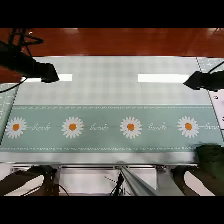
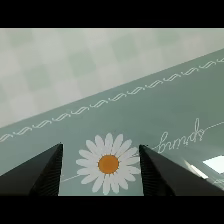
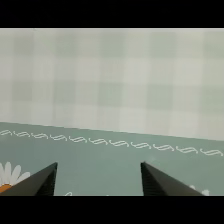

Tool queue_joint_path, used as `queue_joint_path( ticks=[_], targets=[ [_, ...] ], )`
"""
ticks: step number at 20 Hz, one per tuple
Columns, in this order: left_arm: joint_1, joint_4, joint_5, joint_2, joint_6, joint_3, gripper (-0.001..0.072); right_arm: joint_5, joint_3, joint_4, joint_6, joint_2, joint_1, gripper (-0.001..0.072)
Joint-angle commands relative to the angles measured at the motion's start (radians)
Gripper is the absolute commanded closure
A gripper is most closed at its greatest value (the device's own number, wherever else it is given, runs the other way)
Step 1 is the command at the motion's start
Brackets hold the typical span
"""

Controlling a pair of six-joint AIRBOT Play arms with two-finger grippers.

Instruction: Fold the shirts.

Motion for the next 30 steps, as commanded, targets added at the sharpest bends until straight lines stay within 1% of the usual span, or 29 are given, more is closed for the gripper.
queue_joint_path(
  ticks=[1, 3, 5, 8, 10, 11, 13, 18, 30],
  targets=[
    [-0.071, 0.073, 0.053, -0.001, -0.135, -0.062, 0.0154, -0.015, 0.001, -0.122, 0.065, -0.018, 0.114, 0.0097],
    [-0.123, 0.032, 0.145, -0.001, -0.140, -0.125, 0.0154, 0.019, 0.001, -0.142, 0.068, -0.018, 0.113, 0.0097],
    [-0.181, 0.036, 0.216, 0.000, -0.162, -0.165, 0.0154, 0.028, 0.001, -0.156, 0.067, -0.018, 0.113, 0.0097],
    [-0.238, 0.057, 0.307, 0.015, -0.171, -0.181, 0.0154, 0.025, 0.000, -0.157, 0.066, -0.018, 0.113, 0.0097],
    [-0.249, 0.111, 0.310, 0.039, -0.239, -0.192, 0.0155, 0.026, 0.000, -0.156, 0.066, -0.018, 0.113, 0.0098],
    [-0.250, 0.131, 0.333, 0.063, -0.272, -0.223, 0.0155, 0.025, 0.000, -0.156, 0.066, -0.018, 0.113, 0.0098],
    [-0.247, 0.145, 0.391, 0.105, -0.279, -0.292, 0.0155, 0.025, 0.001, -0.155, 0.066, -0.018, 0.113, 0.0098],
    [-0.243, 0.144, 0.388, 0.109, -0.278, -0.311, 0.0155, 0.003, 0.001, -0.156, 0.066, -0.018, 0.113, 0.0098],
    [-0.244, 0.144, 0.388, 0.105, -0.278, -0.311, 0.0155, 0.003, 0.000, -0.156, 0.066, -0.018, 0.113, 0.0098]
  ],
)
